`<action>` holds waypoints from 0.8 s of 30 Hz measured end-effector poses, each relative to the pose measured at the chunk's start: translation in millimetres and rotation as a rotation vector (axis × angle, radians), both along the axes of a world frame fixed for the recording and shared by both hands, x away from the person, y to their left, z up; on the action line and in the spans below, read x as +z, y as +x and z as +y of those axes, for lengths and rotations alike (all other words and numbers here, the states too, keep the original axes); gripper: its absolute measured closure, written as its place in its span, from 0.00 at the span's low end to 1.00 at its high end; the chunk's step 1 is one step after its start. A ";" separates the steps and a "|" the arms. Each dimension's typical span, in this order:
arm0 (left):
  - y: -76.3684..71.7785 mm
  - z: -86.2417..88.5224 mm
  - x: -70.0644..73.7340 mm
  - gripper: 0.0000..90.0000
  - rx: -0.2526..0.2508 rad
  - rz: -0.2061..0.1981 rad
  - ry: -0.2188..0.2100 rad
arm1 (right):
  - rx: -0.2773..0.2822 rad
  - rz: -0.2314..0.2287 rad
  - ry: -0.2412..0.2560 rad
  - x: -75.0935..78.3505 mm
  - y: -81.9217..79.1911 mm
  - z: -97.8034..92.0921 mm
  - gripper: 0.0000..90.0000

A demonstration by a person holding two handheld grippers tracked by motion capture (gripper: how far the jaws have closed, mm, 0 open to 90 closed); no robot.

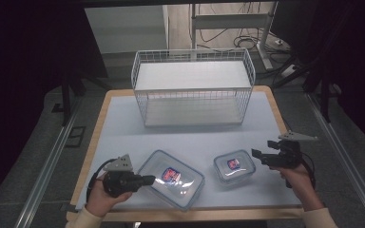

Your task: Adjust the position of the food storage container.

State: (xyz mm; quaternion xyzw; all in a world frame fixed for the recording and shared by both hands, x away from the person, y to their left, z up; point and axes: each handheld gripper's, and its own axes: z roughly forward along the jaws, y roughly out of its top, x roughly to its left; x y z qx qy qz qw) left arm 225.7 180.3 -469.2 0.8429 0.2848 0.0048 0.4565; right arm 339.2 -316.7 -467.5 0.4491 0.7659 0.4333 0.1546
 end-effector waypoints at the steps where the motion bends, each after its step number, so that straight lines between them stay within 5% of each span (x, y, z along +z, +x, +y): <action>1: -3.0 -2.1 -1.5 1.00 -0.017 0.005 -0.002 | 0.001 0.000 -0.001 -0.1 0.1 0.5 0.18; 3: -9.4 -8.1 -6.3 1.00 -0.059 0.024 -0.009 | -0.001 0.003 -0.001 -0.3 0.1 1.0 0.18; 10: -15.3 -32.6 -23.5 1.00 -0.172 0.059 0.069 | -0.001 0.018 -0.003 -3.1 0.6 3.4 0.18; 15: -15.9 -39.6 -31.1 1.00 -0.197 0.083 0.064 | 0.005 0.026 -0.008 -5.5 1.2 4.6 0.18; 24: -15.3 -51.9 -39.3 1.00 -0.207 0.093 0.124 | -0.002 0.028 -0.007 -5.8 1.7 3.0 0.18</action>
